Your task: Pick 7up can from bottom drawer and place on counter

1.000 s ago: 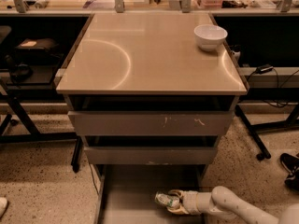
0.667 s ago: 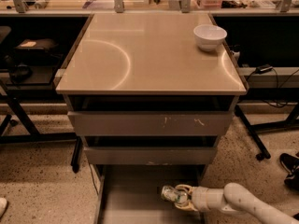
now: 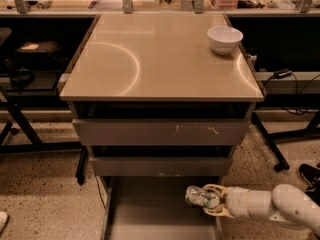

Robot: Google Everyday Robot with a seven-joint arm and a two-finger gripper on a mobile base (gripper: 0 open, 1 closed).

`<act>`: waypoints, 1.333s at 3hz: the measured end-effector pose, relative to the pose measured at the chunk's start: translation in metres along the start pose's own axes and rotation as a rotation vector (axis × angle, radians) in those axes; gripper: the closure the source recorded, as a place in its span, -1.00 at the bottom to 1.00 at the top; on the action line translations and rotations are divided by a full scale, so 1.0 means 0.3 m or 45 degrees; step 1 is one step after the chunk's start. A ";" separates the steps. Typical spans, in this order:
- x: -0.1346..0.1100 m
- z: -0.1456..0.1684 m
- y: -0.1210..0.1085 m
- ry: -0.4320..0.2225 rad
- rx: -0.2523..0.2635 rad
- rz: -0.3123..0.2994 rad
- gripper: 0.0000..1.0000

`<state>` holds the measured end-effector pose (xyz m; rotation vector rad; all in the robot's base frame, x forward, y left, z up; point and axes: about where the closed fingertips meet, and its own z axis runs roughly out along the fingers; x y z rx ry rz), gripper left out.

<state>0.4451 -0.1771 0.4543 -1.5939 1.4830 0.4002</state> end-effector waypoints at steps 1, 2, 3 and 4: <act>-0.039 -0.063 -0.051 0.035 0.012 -0.050 1.00; -0.039 -0.063 -0.051 0.035 0.012 -0.050 1.00; -0.121 -0.086 -0.096 0.052 0.020 -0.113 1.00; -0.300 -0.137 -0.187 0.066 -0.008 -0.233 1.00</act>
Offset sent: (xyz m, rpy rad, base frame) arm 0.0051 -0.0092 0.0250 -0.0357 -0.0325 0.0039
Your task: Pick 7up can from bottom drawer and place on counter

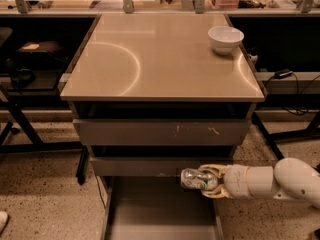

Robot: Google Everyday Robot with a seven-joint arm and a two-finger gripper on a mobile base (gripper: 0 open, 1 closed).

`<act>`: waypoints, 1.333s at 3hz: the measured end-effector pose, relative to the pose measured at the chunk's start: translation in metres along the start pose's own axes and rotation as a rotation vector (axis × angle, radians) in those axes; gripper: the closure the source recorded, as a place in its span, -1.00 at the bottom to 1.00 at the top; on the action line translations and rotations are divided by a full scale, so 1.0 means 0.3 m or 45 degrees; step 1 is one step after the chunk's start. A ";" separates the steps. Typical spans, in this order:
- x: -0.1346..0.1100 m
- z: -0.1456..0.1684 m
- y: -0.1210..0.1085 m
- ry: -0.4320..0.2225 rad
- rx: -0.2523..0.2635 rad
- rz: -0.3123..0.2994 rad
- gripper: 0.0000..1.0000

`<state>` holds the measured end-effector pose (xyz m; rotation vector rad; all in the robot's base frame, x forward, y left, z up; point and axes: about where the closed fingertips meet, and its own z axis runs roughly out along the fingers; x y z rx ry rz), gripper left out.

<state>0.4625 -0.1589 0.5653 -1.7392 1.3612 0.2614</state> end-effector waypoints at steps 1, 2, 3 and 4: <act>-0.168 -0.100 -0.157 0.000 -0.009 -0.115 1.00; -0.317 -0.200 -0.294 0.002 -0.005 -0.191 1.00; -0.462 -0.319 -0.452 -0.016 0.033 -0.228 1.00; -0.567 -0.384 -0.573 -0.048 0.080 -0.313 1.00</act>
Offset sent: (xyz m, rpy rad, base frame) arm 0.0315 0.0272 0.2269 -0.0836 -0.1700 0.1222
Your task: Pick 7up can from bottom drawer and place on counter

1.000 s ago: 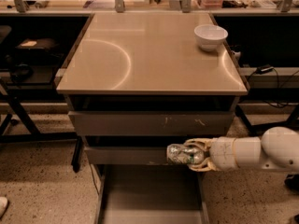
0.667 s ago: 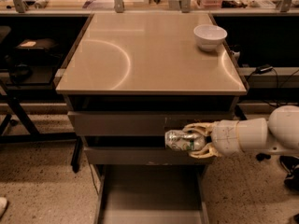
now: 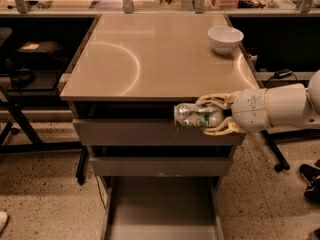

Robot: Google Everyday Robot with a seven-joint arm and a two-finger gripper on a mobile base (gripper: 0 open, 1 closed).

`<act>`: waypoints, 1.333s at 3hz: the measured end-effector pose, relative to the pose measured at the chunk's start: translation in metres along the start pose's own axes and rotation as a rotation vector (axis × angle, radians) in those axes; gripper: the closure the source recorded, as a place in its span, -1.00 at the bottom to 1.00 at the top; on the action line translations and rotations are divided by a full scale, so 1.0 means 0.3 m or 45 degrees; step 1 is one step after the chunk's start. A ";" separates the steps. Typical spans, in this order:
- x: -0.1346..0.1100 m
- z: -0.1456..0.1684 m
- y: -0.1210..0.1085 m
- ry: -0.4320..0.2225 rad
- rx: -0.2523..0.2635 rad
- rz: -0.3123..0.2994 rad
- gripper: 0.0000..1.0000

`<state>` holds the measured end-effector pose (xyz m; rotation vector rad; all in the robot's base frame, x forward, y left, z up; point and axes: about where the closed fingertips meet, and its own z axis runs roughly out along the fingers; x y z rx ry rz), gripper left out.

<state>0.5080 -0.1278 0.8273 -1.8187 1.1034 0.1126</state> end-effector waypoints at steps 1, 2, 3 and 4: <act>0.000 0.000 0.000 0.000 0.000 0.000 1.00; -0.030 0.020 -0.011 -0.023 0.001 -0.015 1.00; -0.041 0.067 -0.118 -0.052 0.005 -0.013 1.00; -0.096 0.149 -0.328 -0.120 0.043 0.002 1.00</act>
Offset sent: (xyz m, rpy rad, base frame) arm -0.0011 0.0205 0.0096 0.0214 -0.0185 0.0345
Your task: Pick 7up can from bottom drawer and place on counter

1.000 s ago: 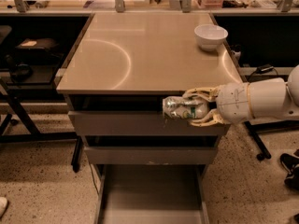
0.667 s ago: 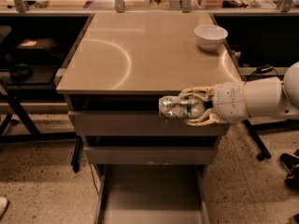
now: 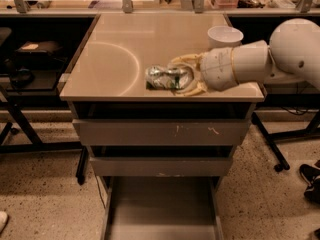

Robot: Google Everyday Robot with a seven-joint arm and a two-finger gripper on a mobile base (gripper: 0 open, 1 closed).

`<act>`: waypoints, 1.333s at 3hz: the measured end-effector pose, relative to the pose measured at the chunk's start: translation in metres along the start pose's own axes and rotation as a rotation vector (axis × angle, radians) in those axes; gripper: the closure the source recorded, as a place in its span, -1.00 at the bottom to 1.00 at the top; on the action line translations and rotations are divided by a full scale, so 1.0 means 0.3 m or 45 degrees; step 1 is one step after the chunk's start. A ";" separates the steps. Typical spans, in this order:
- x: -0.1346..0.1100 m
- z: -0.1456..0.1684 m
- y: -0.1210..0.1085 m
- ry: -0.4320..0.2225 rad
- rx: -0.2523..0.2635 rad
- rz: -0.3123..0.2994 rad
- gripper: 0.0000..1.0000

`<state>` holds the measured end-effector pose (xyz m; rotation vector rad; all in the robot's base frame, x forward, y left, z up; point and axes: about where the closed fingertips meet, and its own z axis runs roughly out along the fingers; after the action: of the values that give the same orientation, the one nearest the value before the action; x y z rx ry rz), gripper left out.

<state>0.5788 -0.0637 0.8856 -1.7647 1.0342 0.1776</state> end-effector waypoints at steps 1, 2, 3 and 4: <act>0.023 0.092 -0.157 -0.040 -0.038 0.047 1.00; 0.096 0.169 -0.313 -0.072 -0.007 0.147 1.00; 0.234 0.188 -0.415 -0.039 0.087 0.293 1.00; 0.366 0.150 -0.472 0.069 0.209 0.434 1.00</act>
Offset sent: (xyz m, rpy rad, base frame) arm 0.1770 0.0350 0.0494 0.1656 0.1500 -0.0834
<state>0.7624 -0.0747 0.9031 -1.4441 1.3472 0.2497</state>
